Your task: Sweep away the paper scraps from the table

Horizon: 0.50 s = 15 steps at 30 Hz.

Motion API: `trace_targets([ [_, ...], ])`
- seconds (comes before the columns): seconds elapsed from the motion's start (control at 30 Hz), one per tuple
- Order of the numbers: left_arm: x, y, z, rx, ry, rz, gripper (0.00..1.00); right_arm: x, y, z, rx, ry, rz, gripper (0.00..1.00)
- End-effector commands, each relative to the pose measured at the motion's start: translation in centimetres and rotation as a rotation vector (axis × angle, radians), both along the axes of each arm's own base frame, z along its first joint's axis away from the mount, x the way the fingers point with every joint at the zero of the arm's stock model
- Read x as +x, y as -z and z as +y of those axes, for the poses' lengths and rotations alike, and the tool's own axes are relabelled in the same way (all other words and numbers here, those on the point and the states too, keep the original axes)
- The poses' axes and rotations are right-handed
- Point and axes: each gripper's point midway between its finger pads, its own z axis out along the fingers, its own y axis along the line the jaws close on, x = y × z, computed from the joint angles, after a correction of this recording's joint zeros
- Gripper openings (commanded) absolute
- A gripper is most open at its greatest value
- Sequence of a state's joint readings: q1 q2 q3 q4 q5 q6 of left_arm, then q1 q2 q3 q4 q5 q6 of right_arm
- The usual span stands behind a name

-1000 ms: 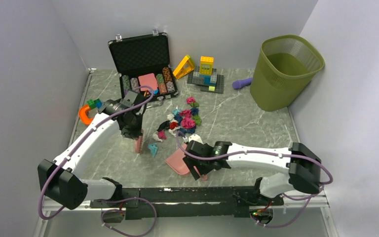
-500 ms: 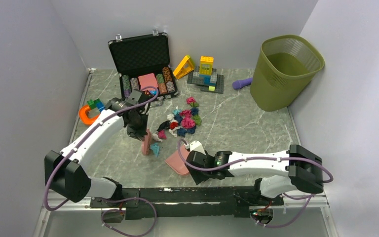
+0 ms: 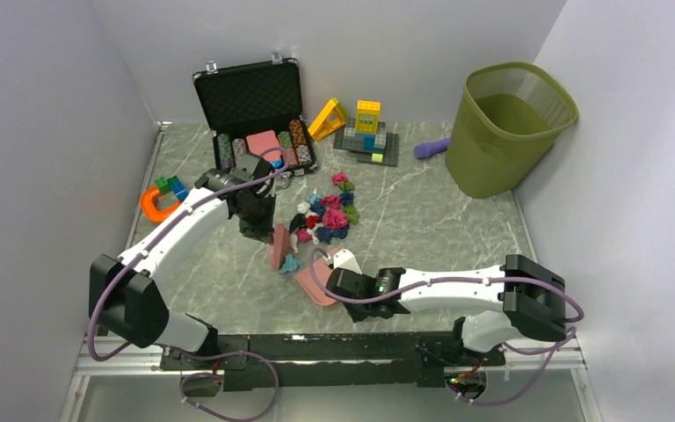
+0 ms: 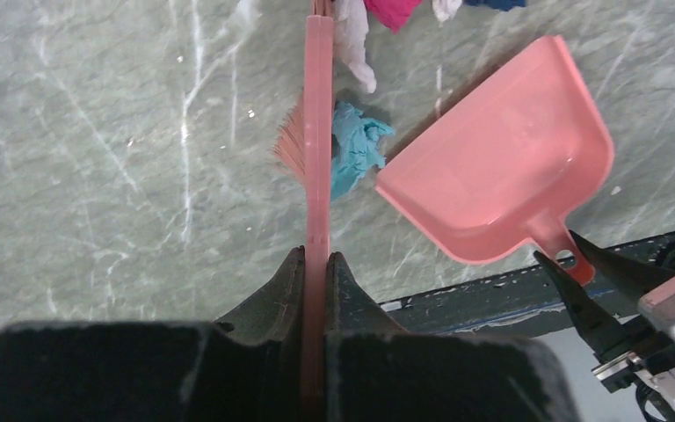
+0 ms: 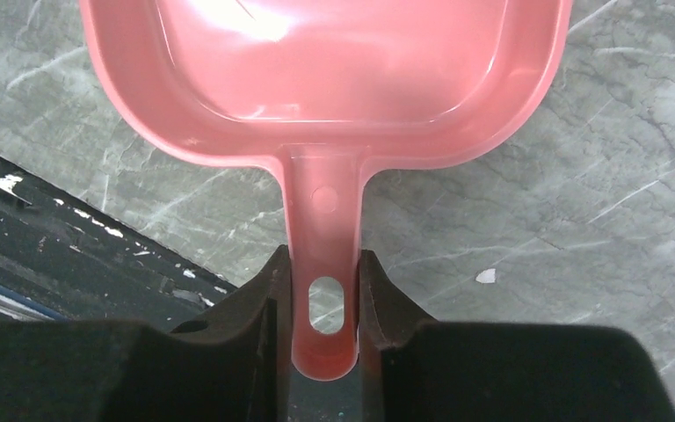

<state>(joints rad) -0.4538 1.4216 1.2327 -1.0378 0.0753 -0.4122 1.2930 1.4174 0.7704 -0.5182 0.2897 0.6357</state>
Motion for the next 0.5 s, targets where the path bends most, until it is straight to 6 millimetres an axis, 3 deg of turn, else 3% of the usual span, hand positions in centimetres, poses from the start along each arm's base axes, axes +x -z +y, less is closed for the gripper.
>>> trace_targets([
  [0.0,1.3,-1.1,-2.9,-0.114,0.029,-0.055,0.00,1.1,-2.4,1.5,0.026,0.000,-0.054,0.00],
  [0.3,1.6,-2.6,-4.9,-0.164,0.052,-0.102,0.00,0.1,-2.0,2.2,-0.062,-0.066,0.028,0.00],
  [0.47,2.0,-4.0,-3.3,-0.097,0.012,-0.167,0.00,-0.3,-2.5,2.3,-0.053,-0.054,0.052,0.00],
])
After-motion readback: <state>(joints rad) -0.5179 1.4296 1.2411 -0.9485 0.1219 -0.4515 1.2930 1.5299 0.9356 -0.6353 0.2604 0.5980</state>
